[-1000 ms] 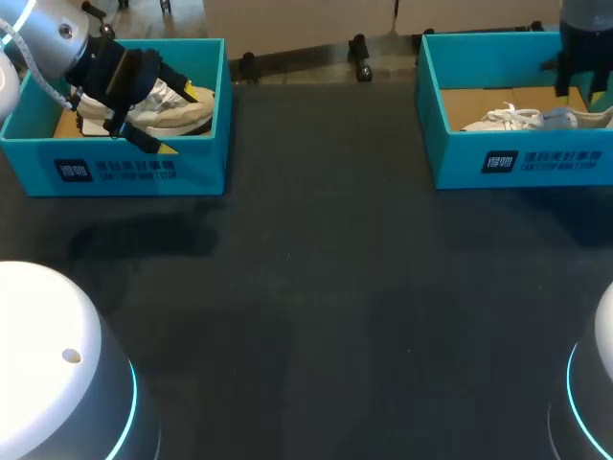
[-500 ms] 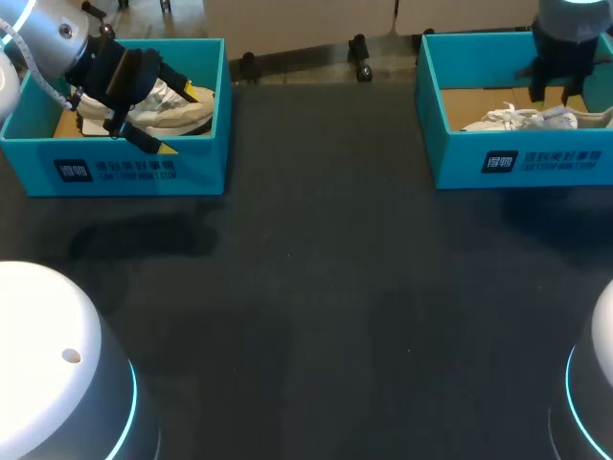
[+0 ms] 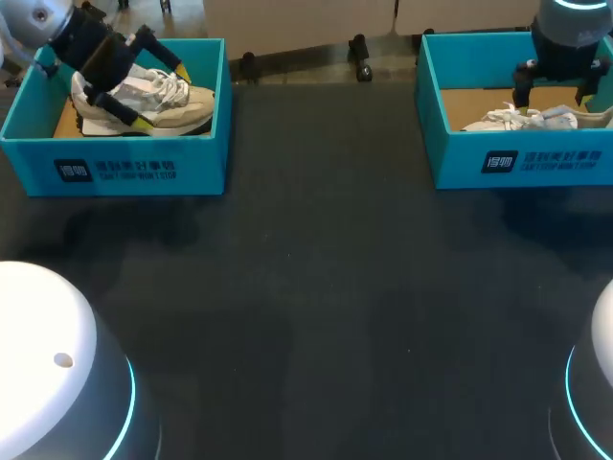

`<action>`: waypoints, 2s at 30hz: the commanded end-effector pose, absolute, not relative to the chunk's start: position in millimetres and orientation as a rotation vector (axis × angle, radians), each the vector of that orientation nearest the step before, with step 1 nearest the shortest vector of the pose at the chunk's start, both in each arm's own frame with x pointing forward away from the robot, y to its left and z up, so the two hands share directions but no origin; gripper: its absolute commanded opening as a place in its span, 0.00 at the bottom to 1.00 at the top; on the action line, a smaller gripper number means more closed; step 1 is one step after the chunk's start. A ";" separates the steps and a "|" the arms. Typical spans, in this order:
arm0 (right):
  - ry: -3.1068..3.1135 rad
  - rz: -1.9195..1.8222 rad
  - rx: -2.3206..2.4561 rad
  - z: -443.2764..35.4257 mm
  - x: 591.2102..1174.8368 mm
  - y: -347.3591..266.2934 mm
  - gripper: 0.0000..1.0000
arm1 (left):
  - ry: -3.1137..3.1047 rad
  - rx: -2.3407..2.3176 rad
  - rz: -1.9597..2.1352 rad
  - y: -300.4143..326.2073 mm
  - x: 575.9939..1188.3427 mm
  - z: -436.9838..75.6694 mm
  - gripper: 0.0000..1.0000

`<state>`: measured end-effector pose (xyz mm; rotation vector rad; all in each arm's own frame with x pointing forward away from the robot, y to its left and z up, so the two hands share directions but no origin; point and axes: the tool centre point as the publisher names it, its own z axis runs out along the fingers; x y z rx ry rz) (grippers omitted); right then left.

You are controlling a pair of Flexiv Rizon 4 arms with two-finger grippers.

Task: Take the shoe out of the shoebox, open the shoe tongue, remove and reinsert the insole, then place the shoe into the shoebox

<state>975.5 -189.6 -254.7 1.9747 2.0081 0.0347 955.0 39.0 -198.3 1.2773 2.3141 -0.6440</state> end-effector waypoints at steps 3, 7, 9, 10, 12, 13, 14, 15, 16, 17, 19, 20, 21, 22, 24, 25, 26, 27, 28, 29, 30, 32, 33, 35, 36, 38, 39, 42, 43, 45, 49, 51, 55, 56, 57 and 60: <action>2.006 0.038 1.974 -255.1 974.6 -189.7 1.00 | 2.324 1.280 -0.635 34.2 957.4 -199.1 1.00; 2.006 0.038 1.974 -255.1 974.6 -189.7 1.00 | 2.324 1.280 -0.635 34.2 957.4 -199.1 1.00; 2.006 0.038 1.974 -255.1 974.6 -189.7 1.00 | 2.324 1.280 -0.635 34.2 957.4 -199.1 1.00; 2.006 0.038 1.974 -255.1 974.6 -189.7 1.00 | 2.324 1.280 -0.635 34.2 957.4 -199.1 1.00; 2.006 0.038 1.974 -255.1 974.6 -189.7 1.00 | 2.324 1.280 -0.635 34.2 957.4 -199.1 1.00; 2.006 0.038 1.974 -255.1 974.6 -189.7 1.00 | 2.269 1.377 -0.600 35.9 956.6 -197.9 1.00; 2.006 0.038 1.974 -255.1 974.6 -189.7 1.00 | 2.248 1.435 -0.581 38.3 958.0 -198.2 1.00; 2.006 0.038 1.974 -255.1 974.6 -189.7 1.00 | 2.221 1.508 -0.561 40.3 962.3 -199.2 1.00; 2.006 0.038 1.974 -255.1 974.6 -189.7 1.00 | 2.171 1.566 -0.528 43.0 965.7 -201.8 1.00; 2.006 0.038 1.974 -255.1 974.6 -189.7 1.00 | 2.154 1.569 -0.549 46.4 972.4 -202.4 1.00; 2.006 0.038 1.974 -255.1 974.6 -189.7 1.00 | 2.108 1.683 -0.496 53.0 980.3 -206.6 1.00; 2.006 0.038 1.974 -255.1 974.6 -189.7 1.00 | 2.086 1.704 -0.513 56.3 984.9 -207.1 1.00; 2.006 0.038 1.974 -255.1 974.6 -189.7 1.00 | 2.074 1.758 -0.522 59.7 988.8 -208.6 1.00; 2.006 0.038 1.974 -255.1 974.6 -189.7 1.00 | 2.066 1.781 -0.503 62.9 993.4 -211.3 1.00; 2.006 0.038 1.974 -255.1 974.6 -189.7 1.00 | 2.051 1.847 -0.499 70.0 1003.0 -214.0 1.00; 2.006 0.038 1.974 -255.1 974.6 -189.7 1.00 | 2.032 1.876 -0.490 73.8 1006.7 -214.8 1.00; 2.006 0.038 1.974 -255.1 974.6 -189.7 1.00 | 2.025 1.892 -0.497 77.4 1012.0 -214.9 1.00; 2.006 0.038 1.974 -255.1 974.6 -189.7 1.00 | 2.023 1.933 -0.513 81.2 1016.7 -214.5 1.00; 2.006 0.038 1.974 -255.1 974.6 -189.7 1.00 | 2.014 1.967 -0.500 84.5 1020.9 -214.1 1.00; 2.006 0.038 1.974 -255.1 974.6 -189.7 1.00 | 2.012 1.985 -0.511 87.8 1025.0 -212.7 1.00; 2.006 0.038 1.974 -255.1 974.6 -189.7 1.00 | 2.003 2.004 -0.495 90.8 1029.6 -211.3 1.00; 2.006 0.038 1.974 -255.1 974.6 -189.7 1.00 | 1.991 2.046 -0.460 97.2 1039.2 -210.3 1.00; 2.006 0.038 1.974 -255.1 974.6 -189.7 1.00 | 1.990 2.064 -0.460 100.3 1044.0 -209.6 1.00; 2.006 0.038 1.974 -255.1 974.6 -189.7 1.00 | 1.983 2.076 -0.409 105.8 1053.5 -209.3 1.00; 2.006 0.038 1.974 -255.1 974.6 -189.7 1.00 | 1.980 2.082 -0.392 108.5 1058.1 -209.3 1.00; 2.006 0.038 1.974 -255.1 974.6 -189.7 1.00 | 1.966 2.091 -0.354 113.9 1066.1 -209.4 1.00; 2.006 0.038 1.974 -255.1 974.6 -189.7 1.00 | 1.952 2.105 -0.312 116.8 1069.5 -210.1 1.00; 2.006 0.038 1.974 -255.1 974.6 -189.7 1.00 | 1.937 2.139 -0.260 125.8 1079.0 -212.7 1.00; 2.006 0.038 1.974 -255.1 974.6 -189.7 1.00 | 1.930 2.144 -0.232 128.4 1082.0 -214.2 1.00; 2.006 0.038 1.974 -255.1 974.6 -189.7 1.00 | 1.930 2.148 -0.201 134.3 1088.1 -217.3 1.00; 2.006 0.038 1.974 -255.1 974.6 -189.7 1.00 | 1.955 2.155 -0.129 147.0 1103.0 -225.9 1.00; 2.006 0.038 1.974 -255.1 974.6 -189.7 1.00 | 1.940 2.185 -0.059 154.6 1107.7 -230.4 1.00; 2.006 0.038 1.974 -255.1 974.6 -189.7 1.00 | 1.944 2.209 -0.037 166.3 1118.4 -234.3 1.00; 2.006 0.038 1.974 -255.1 974.6 -189.7 1.00 | 1.941 2.214 -0.008 169.6 1121.8 -235.1 1.00; 2.006 0.038 1.974 -255.1 974.6 -189.7 1.00 | 1.950 2.211 0.006 172.3 1124.9 -236.3 1.00; 2.006 0.038 1.974 -255.1 974.6 -189.7 1.00 | 1.959 2.221 0.032 181.4 1132.6 -237.8 1.00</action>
